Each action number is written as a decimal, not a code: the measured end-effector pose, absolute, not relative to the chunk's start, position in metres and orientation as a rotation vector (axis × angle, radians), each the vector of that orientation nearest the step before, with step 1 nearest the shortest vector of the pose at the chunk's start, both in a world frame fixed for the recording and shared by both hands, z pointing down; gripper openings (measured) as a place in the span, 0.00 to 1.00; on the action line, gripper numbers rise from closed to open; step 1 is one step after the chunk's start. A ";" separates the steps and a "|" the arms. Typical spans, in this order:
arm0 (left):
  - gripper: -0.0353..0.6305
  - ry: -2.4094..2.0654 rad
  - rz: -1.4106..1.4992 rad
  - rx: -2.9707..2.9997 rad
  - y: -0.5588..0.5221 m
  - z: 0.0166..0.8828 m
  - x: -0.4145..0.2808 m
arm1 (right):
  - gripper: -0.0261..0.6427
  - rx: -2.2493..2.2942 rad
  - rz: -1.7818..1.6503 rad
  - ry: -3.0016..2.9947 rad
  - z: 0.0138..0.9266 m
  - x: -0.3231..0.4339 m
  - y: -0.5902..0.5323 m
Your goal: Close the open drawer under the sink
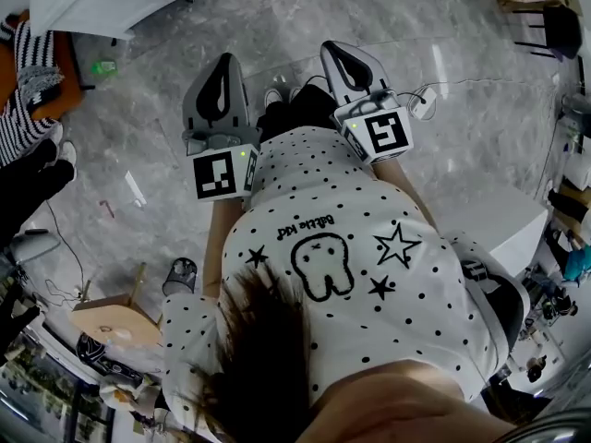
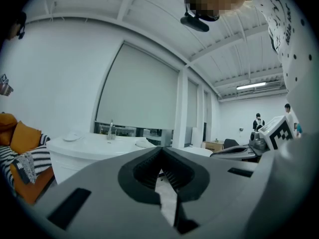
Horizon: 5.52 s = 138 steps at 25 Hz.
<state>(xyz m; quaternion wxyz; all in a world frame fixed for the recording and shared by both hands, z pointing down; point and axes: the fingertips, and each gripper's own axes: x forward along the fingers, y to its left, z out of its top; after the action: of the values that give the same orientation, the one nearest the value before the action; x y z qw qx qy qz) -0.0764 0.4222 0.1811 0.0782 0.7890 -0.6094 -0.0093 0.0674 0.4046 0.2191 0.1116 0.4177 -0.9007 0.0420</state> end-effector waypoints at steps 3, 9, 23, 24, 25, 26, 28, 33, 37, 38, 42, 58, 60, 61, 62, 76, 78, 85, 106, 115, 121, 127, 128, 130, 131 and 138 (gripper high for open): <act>0.06 -1.837 -0.027 2.346 0.420 0.185 -0.080 | 0.06 1.213 0.129 -2.644 0.223 0.065 0.401; 0.06 -1.866 -0.014 2.304 0.404 0.191 -0.080 | 0.06 1.186 0.150 -2.652 0.228 0.067 0.383; 0.06 -1.958 -0.011 2.230 0.326 0.187 -0.052 | 0.06 1.130 0.147 -2.691 0.222 0.098 0.297; 0.06 -1.966 -0.012 2.229 0.320 0.186 -0.050 | 0.06 1.130 0.147 -2.695 0.221 0.102 0.290; 0.06 -1.975 -0.013 2.226 0.315 0.184 -0.047 | 0.06 1.128 0.147 -2.702 0.221 0.106 0.284; 0.06 -1.984 -0.014 2.224 0.310 0.183 -0.044 | 0.06 1.125 0.146 -2.709 0.220 0.109 0.278; 0.06 -2.001 -0.016 2.220 0.301 0.182 -0.038 | 0.06 1.120 0.139 -2.719 0.219 0.115 0.266; 0.06 -2.034 -0.018 2.196 0.279 0.185 -0.032 | 0.06 1.102 0.132 -2.729 0.223 0.124 0.241; 0.06 -2.032 -0.012 2.179 0.270 0.187 -0.026 | 0.06 1.098 0.166 -2.731 0.226 0.132 0.233; 0.06 -2.031 -0.009 2.180 0.268 0.187 -0.025 | 0.06 1.099 0.175 -2.730 0.228 0.134 0.232; 0.06 -2.035 -0.003 2.185 0.259 0.185 -0.023 | 0.06 1.091 0.185 -2.732 0.229 0.135 0.226; 0.06 -1.897 -0.010 2.262 0.162 0.180 -0.072 | 0.06 1.173 0.215 -2.660 0.225 0.081 0.143; 0.06 -1.888 -0.006 2.265 0.140 0.180 -0.078 | 0.06 1.177 0.228 -2.657 0.227 0.073 0.121; 0.06 -1.885 -0.004 2.266 0.133 0.180 -0.080 | 0.06 1.178 0.234 -2.656 0.227 0.071 0.114; 0.06 -1.883 -0.001 2.266 0.127 0.180 -0.081 | 0.06 1.180 0.238 -2.657 0.227 0.068 0.107; 0.06 -1.890 0.006 2.211 0.059 0.190 -0.085 | 0.06 1.188 0.247 -2.647 0.234 0.071 0.032; 0.06 -1.889 0.000 2.204 0.059 0.190 -0.086 | 0.06 1.196 0.240 -2.647 0.233 0.072 0.033; 0.06 -1.889 -0.019 2.193 0.059 0.191 -0.084 | 0.06 1.204 0.256 -2.629 0.235 0.077 0.033; 0.06 -2.045 -0.074 2.107 0.075 0.182 -0.114 | 0.06 1.082 0.178 -2.701 0.227 0.053 0.028; 0.06 -2.066 -0.104 2.066 0.075 0.179 -0.125 | 0.06 1.043 0.210 -2.700 0.228 0.049 0.030; 0.06 -2.033 -0.108 2.104 0.067 0.175 -0.119 | 0.06 1.074 0.216 -2.691 0.227 0.054 0.030; 0.06 -1.988 -0.084 2.131 0.062 0.180 -0.113 | 0.06 1.122 0.218 -2.671 0.228 0.060 0.028; 0.06 -1.983 -0.078 2.138 0.061 0.180 -0.112 | 0.06 1.132 0.218 -2.667 0.228 0.061 0.028; 0.06 -1.978 -0.066 2.152 0.059 0.179 -0.111 | 0.06 1.150 0.221 -2.658 0.228 0.063 0.027; 0.06 -1.977 -0.061 2.156 0.058 0.179 -0.111 | 0.06 1.159 0.225 -2.654 0.228 0.064 0.027; 0.06 -1.959 -0.058 2.177 0.052 0.179 -0.109 | 0.06 1.202 0.228 -2.639 0.229 0.070 0.025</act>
<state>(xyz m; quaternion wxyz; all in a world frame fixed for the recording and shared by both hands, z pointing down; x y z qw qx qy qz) -0.1089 0.0524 0.1786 0.1060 0.7391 -0.6649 -0.0198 0.0702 0.0250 0.2285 0.1161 0.4105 -0.9011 0.0779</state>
